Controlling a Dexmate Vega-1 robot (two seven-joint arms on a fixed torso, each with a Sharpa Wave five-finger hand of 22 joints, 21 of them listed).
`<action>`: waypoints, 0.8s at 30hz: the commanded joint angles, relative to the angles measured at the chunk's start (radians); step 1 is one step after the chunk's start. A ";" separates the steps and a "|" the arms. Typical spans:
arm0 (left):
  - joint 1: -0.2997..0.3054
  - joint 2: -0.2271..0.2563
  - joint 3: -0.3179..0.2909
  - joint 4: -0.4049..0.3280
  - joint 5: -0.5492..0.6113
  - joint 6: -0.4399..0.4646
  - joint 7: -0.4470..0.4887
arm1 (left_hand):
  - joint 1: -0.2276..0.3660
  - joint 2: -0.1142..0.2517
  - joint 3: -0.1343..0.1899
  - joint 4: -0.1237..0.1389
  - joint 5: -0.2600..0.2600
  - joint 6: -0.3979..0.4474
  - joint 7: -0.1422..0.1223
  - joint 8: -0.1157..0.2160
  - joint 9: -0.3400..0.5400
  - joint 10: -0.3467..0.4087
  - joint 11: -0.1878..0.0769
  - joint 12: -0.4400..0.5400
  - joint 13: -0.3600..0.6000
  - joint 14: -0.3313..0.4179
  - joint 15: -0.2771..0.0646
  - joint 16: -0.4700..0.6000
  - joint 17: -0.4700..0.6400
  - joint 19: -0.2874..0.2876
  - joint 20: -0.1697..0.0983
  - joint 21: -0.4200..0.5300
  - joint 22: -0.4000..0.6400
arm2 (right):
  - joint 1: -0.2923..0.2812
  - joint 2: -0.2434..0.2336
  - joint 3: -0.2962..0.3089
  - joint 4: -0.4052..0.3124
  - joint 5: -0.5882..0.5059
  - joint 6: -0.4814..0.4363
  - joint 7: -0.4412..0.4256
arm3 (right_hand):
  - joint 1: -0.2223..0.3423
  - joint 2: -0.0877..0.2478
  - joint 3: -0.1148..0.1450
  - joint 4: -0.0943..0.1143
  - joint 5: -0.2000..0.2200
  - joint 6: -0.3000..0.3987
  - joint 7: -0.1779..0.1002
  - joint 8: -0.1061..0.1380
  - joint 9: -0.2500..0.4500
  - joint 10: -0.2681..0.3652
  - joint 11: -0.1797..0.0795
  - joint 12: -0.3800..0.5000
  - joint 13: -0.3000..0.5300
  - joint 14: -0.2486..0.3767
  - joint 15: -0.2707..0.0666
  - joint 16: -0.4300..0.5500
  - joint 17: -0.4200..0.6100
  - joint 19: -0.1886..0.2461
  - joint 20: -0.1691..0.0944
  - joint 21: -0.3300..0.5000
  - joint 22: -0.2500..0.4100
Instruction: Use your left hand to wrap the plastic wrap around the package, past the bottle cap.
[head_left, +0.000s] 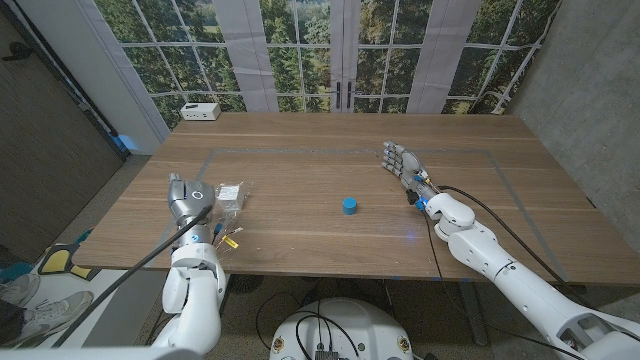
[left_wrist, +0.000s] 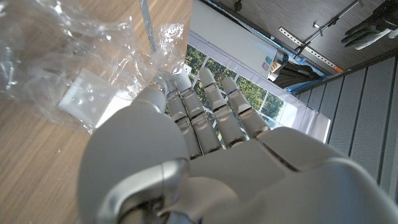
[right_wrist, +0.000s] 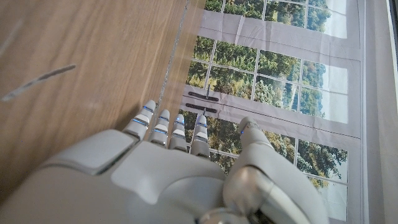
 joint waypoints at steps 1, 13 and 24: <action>-0.044 -0.020 0.033 0.047 -0.068 0.044 0.196 | 0.008 -0.004 0.007 0.000 -0.004 0.017 0.005 0.033 0.019 0.007 -0.004 0.013 0.009 0.008 -0.139 0.006 0.006 0.007 -0.005 0.008 0.002 | -0.005 -0.008 0.006 -0.001 0.005 0.001 0.005 | -0.001 -0.004 0.005 0.002 0.005 0.004 0.000 -0.002 0.002 0.003 0.002 0.000 0.002 0.002 0.005 0.005 0.002 0.003 0.001 0.008 0.002; -0.165 -0.007 0.109 0.136 -0.147 0.048 0.263 | 0.008 -0.012 0.010 -0.003 -0.005 0.016 0.002 0.043 0.025 0.007 -0.004 0.030 0.028 0.015 -0.141 0.007 0.017 0.009 -0.004 0.014 0.002 | -0.014 -0.016 0.013 -0.010 0.009 -0.001 0.001 | 0.000 -0.005 0.005 0.002 0.005 0.005 0.001 -0.002 0.002 0.005 0.002 0.000 0.002 0.003 0.005 0.005 0.001 0.003 0.002 0.008 0.002; -0.293 0.031 0.199 0.244 -0.161 0.035 0.212 | 0.009 -0.019 0.010 -0.007 -0.005 0.020 0.001 0.046 0.019 0.004 -0.007 0.042 0.042 0.017 -0.140 0.006 0.025 0.005 -0.007 0.018 0.002 | -0.021 -0.027 0.020 -0.022 0.011 -0.004 -0.003 | 0.000 -0.006 0.005 0.002 0.005 0.005 0.001 -0.002 0.002 0.004 0.006 0.000 0.002 0.004 0.006 0.005 0.001 0.003 0.003 0.007 0.002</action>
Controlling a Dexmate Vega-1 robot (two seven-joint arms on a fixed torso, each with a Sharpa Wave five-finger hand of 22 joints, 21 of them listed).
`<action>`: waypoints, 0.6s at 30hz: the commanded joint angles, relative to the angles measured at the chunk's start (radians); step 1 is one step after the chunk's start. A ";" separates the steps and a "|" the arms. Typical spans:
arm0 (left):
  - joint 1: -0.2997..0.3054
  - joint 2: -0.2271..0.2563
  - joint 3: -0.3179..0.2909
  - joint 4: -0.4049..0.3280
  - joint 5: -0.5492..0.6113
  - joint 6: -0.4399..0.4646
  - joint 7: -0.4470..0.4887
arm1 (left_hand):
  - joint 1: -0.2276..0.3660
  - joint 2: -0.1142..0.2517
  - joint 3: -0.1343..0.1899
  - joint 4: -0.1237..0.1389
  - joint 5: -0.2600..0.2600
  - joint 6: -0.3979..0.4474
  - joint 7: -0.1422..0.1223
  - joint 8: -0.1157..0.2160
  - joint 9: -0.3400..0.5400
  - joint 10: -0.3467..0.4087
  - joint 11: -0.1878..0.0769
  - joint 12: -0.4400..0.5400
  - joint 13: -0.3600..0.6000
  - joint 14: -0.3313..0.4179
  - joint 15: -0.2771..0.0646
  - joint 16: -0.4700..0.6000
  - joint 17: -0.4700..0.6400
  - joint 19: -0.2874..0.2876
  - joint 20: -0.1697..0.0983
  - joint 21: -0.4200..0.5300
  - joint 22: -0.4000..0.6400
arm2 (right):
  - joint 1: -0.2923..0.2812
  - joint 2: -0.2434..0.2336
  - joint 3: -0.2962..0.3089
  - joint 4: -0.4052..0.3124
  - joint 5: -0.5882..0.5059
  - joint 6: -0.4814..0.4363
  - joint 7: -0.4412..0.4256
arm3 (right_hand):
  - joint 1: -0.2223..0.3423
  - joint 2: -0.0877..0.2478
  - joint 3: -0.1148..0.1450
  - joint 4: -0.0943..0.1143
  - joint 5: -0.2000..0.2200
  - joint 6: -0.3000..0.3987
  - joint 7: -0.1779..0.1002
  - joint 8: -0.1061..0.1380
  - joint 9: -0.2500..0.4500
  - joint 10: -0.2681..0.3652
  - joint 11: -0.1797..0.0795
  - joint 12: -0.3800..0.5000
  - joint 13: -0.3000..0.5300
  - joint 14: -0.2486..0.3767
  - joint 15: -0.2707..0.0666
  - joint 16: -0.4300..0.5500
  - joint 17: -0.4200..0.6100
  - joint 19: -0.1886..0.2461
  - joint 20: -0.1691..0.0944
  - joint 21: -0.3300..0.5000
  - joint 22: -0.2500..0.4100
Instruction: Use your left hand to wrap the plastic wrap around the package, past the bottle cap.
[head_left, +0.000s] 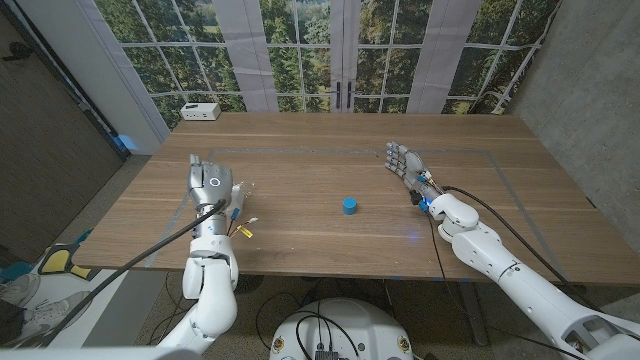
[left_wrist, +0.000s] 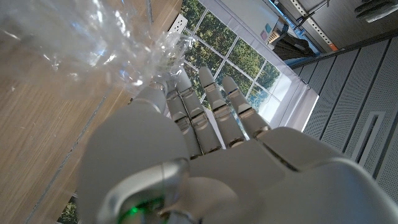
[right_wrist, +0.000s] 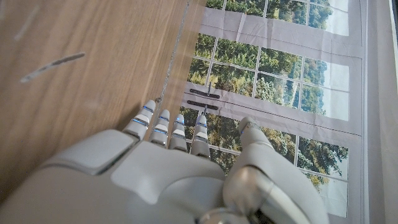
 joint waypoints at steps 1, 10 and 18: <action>-0.131 0.040 0.091 0.109 -0.024 -0.017 -0.047 | 0.006 -0.013 0.003 -0.007 0.003 0.018 0.003 0.046 0.018 0.002 -0.006 0.010 0.010 0.010 -0.138 0.006 0.006 0.003 -0.008 0.007 0.002 | -0.009 -0.011 0.008 -0.012 0.000 -0.001 -0.006 | 0.000 -0.006 0.005 0.002 0.005 0.005 0.001 -0.002 0.002 0.004 0.006 0.000 0.003 0.004 0.006 0.005 0.004 0.003 0.003 0.007 0.002; -0.219 0.059 0.169 0.206 -0.087 0.007 -0.042 | 0.008 -0.014 0.005 -0.010 0.003 0.023 0.001 0.049 0.013 -0.001 -0.008 0.019 0.019 0.011 -0.137 0.004 0.012 -0.001 -0.011 0.009 0.002 | 0.003 -0.009 0.004 0.002 0.002 -0.010 0.003 | -0.001 -0.008 0.004 0.002 0.004 0.005 0.002 -0.002 0.002 0.006 0.007 0.001 0.003 0.005 0.006 0.005 0.003 0.003 0.004 0.007 0.002; -0.294 0.073 0.253 0.282 -0.178 0.029 0.030 | 0.009 -0.017 0.005 -0.014 0.003 0.031 0.002 0.052 0.008 0.006 -0.012 0.029 0.027 0.012 -0.138 0.003 0.017 -0.002 -0.013 0.013 0.001 | 0.020 -0.001 0.000 0.023 0.005 -0.015 0.012 | -0.002 -0.010 0.003 0.002 0.004 0.005 0.003 -0.002 0.002 0.008 0.007 0.001 0.003 0.004 0.006 0.004 0.003 0.003 0.005 0.007 0.002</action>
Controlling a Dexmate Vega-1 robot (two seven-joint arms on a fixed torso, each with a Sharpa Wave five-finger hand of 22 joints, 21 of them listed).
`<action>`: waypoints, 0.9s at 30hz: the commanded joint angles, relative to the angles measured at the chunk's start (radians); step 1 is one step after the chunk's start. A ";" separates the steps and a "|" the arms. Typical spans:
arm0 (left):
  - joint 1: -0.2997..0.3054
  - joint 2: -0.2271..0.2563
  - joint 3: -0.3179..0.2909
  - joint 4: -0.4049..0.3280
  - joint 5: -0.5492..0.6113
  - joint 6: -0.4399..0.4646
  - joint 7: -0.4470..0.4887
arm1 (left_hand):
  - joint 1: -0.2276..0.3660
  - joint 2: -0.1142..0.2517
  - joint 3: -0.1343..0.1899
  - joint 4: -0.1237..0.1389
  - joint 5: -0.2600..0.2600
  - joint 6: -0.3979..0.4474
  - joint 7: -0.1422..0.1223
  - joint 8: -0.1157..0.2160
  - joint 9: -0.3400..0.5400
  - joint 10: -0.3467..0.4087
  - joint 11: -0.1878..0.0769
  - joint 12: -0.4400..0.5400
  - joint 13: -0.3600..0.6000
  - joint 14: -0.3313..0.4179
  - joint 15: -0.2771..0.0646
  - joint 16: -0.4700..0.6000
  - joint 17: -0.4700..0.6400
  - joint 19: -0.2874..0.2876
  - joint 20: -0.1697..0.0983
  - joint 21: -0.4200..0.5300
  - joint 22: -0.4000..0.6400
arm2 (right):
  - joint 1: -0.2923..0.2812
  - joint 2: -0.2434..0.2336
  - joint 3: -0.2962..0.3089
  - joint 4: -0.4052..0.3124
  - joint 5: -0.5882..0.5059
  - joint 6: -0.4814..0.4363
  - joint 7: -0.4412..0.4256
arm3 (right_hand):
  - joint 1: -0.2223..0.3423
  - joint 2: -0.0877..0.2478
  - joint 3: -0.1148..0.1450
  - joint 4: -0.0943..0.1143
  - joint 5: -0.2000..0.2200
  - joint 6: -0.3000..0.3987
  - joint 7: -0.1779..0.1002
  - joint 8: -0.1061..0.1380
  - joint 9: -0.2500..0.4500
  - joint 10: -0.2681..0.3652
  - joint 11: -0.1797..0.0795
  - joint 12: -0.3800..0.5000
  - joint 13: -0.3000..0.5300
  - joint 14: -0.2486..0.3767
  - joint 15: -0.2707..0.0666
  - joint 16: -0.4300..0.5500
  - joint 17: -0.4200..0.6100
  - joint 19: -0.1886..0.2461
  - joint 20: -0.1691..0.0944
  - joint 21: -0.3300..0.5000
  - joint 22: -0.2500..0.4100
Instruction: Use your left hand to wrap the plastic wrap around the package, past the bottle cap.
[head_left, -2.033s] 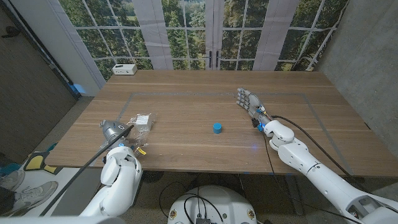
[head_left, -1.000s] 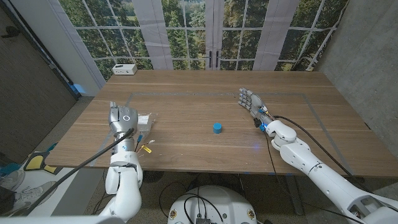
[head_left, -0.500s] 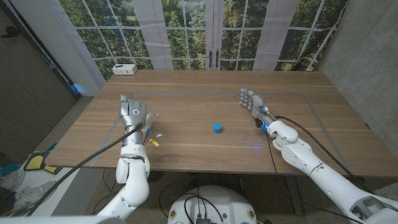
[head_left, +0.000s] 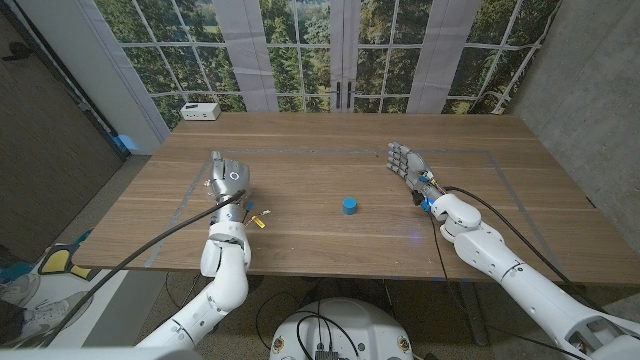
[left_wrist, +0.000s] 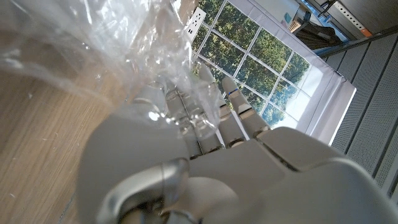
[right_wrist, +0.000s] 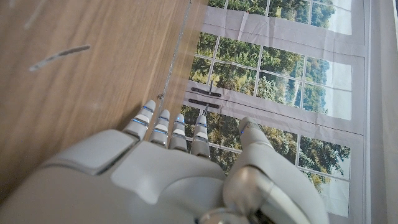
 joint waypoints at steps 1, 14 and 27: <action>-0.121 0.024 0.122 0.118 -0.111 0.034 0.061 | 0.008 -0.009 0.002 -0.008 0.005 0.025 0.002 0.045 0.007 0.007 -0.011 0.011 0.007 0.013 -0.138 0.003 0.007 0.002 -0.009 0.006 0.001 | 0.019 0.007 -0.005 0.022 0.001 -0.008 0.008 | -0.002 -0.010 0.003 0.002 0.004 0.005 0.003 -0.002 0.002 0.004 0.003 0.001 0.003 0.004 0.006 0.004 0.003 0.002 0.004 0.007 0.002; -0.160 0.147 0.208 0.035 -0.167 -0.055 -0.112 | -0.023 -0.067 -0.034 -0.015 0.002 -0.073 -0.055 -0.001 -0.016 -0.056 -0.012 -0.031 -0.029 -0.021 -0.128 -0.016 0.016 -0.010 -0.020 0.014 -0.001 | 0.025 0.013 0.001 0.038 0.007 -0.001 0.011 | -0.003 -0.010 0.002 0.002 0.003 0.007 0.003 -0.001 0.002 0.009 0.006 0.003 0.003 0.006 0.007 0.004 0.003 0.004 0.006 0.007 0.002; -0.116 0.178 0.200 -0.019 -0.250 0.001 0.044 | -0.202 -0.153 -0.125 0.028 0.018 -0.521 -0.124 -0.255 -0.103 -0.258 -0.008 -0.124 -0.116 -0.149 -0.119 -0.086 -0.012 -0.080 -0.007 -0.001 -0.017 | 0.023 0.017 0.001 0.044 0.011 0.010 0.024 | -0.003 -0.009 0.002 0.002 0.003 0.010 0.004 -0.001 0.002 0.012 0.005 0.003 0.003 0.008 0.010 0.005 0.003 0.006 0.007 0.008 0.002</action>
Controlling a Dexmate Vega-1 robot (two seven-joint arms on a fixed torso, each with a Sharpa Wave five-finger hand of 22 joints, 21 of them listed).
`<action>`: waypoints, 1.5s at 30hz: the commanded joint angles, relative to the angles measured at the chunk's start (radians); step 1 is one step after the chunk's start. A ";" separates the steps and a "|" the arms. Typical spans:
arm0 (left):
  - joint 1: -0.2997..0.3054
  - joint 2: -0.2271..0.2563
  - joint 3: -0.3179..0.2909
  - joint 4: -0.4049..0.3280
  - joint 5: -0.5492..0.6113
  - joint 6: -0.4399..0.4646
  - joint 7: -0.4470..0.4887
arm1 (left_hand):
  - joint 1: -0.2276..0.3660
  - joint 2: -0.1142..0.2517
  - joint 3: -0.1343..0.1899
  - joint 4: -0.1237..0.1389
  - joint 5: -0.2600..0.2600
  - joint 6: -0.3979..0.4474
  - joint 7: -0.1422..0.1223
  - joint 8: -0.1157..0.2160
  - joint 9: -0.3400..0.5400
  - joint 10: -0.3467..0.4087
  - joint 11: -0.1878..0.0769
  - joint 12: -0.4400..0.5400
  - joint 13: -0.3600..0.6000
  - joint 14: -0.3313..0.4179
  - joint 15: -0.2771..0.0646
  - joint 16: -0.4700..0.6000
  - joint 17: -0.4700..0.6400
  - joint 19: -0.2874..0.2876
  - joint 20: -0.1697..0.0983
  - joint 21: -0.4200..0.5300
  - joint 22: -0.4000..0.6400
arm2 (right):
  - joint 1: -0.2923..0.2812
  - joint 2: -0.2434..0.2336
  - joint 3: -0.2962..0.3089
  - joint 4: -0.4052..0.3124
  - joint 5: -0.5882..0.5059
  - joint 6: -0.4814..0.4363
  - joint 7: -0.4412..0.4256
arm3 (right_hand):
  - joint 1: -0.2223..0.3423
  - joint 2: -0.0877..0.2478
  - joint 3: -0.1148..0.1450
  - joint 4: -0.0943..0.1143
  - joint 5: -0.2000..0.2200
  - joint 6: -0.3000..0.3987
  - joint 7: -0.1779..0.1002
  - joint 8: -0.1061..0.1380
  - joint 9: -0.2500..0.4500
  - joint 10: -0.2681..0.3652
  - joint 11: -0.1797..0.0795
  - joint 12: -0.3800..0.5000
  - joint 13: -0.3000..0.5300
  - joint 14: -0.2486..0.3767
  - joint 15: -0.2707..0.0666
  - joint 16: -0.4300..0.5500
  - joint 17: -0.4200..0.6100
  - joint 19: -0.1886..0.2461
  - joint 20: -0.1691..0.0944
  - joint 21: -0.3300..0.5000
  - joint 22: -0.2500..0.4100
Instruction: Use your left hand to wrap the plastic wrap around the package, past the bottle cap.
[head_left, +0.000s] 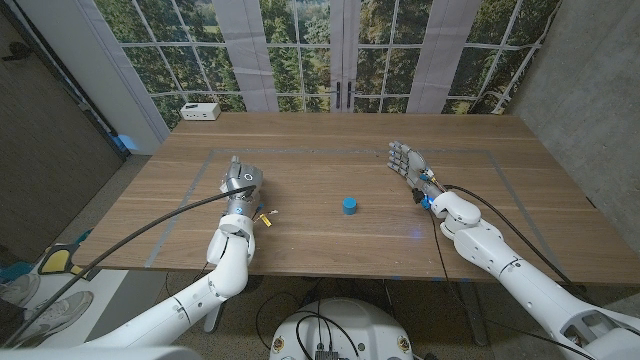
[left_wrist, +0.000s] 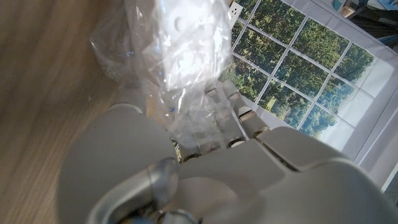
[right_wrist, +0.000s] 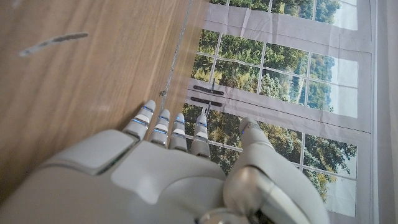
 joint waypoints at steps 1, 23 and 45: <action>0.023 0.041 0.014 -0.044 -0.066 0.036 0.100 | -0.034 -0.009 -0.014 0.003 0.013 -0.083 0.004 -0.025 -0.010 -0.045 0.004 -0.011 -0.004 -0.028 -0.138 -0.009 -0.006 -0.012 0.003 -0.004 -0.001 | 0.000 0.005 0.002 0.009 0.005 0.013 0.011 | 0.001 -0.006 0.002 0.002 0.003 0.006 0.001 -0.001 0.002 0.006 -0.001 0.003 0.003 0.004 0.006 0.004 0.002 0.006 0.007 0.008 0.002; 0.050 -0.102 -0.058 0.066 0.176 0.228 0.097 | -0.040 0.021 -0.006 -0.023 0.039 -0.330 0.039 -0.010 -0.020 -0.488 0.103 -0.146 -0.045 -0.457 0.002 -0.021 -0.072 -0.162 0.059 -0.067 -0.006 | 0.014 0.001 -0.010 0.027 -0.012 0.043 0.053 | 0.001 -0.014 -0.001 -0.002 0.002 0.009 0.001 0.000 0.002 0.009 0.005 0.003 0.002 0.016 0.007 0.007 0.001 0.012 0.017 0.010 0.002; 0.066 -0.119 -0.151 0.004 0.437 0.058 -0.249 | -0.061 0.021 -0.013 -0.031 -0.002 -0.364 0.026 -0.011 -0.022 -0.501 0.098 -0.201 -0.105 -0.483 -0.002 -0.020 -0.136 -0.182 0.066 -0.080 -0.010 | 0.039 0.024 -0.020 0.087 -0.016 0.092 0.105 | -0.001 -0.023 -0.005 -0.007 0.000 0.006 0.002 -0.002 0.002 0.011 0.005 0.003 0.002 0.028 0.006 0.009 -0.001 0.014 0.022 0.009 0.002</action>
